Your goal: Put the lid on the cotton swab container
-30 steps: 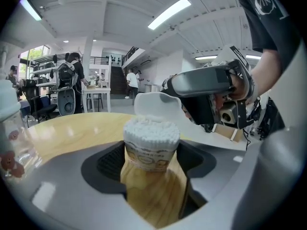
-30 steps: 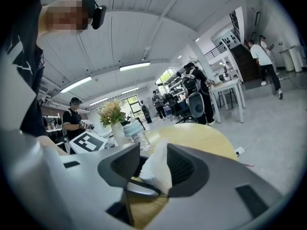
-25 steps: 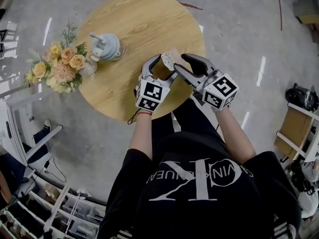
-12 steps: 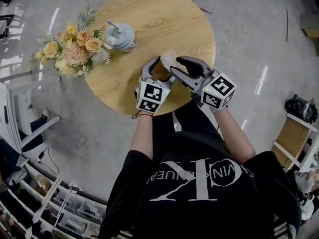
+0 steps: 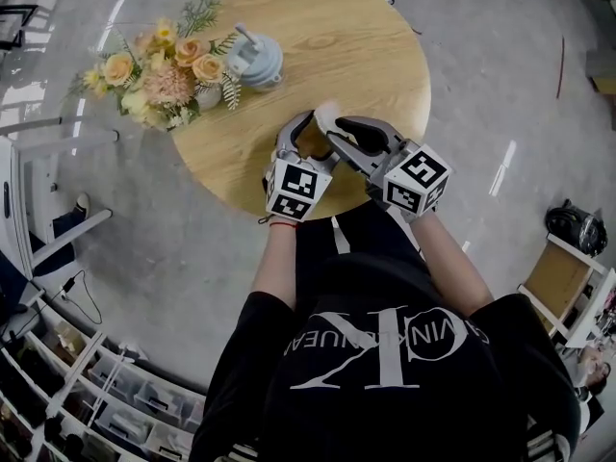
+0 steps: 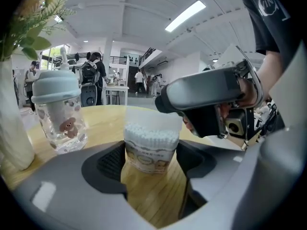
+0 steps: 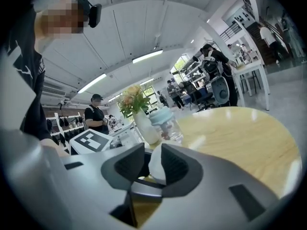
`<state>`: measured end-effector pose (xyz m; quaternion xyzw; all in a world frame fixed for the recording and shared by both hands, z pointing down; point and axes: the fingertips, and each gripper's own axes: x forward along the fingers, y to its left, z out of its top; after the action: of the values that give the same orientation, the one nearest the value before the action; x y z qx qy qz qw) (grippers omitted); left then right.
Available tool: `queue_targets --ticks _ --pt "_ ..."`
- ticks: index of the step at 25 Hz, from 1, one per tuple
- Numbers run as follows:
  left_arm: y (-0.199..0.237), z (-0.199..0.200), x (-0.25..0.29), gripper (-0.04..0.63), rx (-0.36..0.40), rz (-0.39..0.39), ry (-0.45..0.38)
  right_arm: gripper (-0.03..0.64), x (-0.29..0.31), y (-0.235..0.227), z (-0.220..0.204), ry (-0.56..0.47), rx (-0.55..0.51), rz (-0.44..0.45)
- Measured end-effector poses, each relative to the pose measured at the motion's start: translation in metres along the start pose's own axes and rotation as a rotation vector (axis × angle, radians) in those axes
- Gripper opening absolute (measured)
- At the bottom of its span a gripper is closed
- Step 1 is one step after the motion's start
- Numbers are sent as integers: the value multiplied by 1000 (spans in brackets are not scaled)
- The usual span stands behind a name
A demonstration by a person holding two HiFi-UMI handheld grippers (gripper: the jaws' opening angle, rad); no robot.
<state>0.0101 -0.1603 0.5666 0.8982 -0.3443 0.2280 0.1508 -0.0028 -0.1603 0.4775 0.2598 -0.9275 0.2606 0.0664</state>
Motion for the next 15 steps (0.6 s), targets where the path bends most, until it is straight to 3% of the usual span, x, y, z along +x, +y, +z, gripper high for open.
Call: queue_targets --ticks 8,15 --pt "2 -2 -3 339 19 6 3 72 12 -4 -7 44 -38 -40" --pt "0 -3 -4 339 22 2 2 48 18 1 -12 125 -166 -59"
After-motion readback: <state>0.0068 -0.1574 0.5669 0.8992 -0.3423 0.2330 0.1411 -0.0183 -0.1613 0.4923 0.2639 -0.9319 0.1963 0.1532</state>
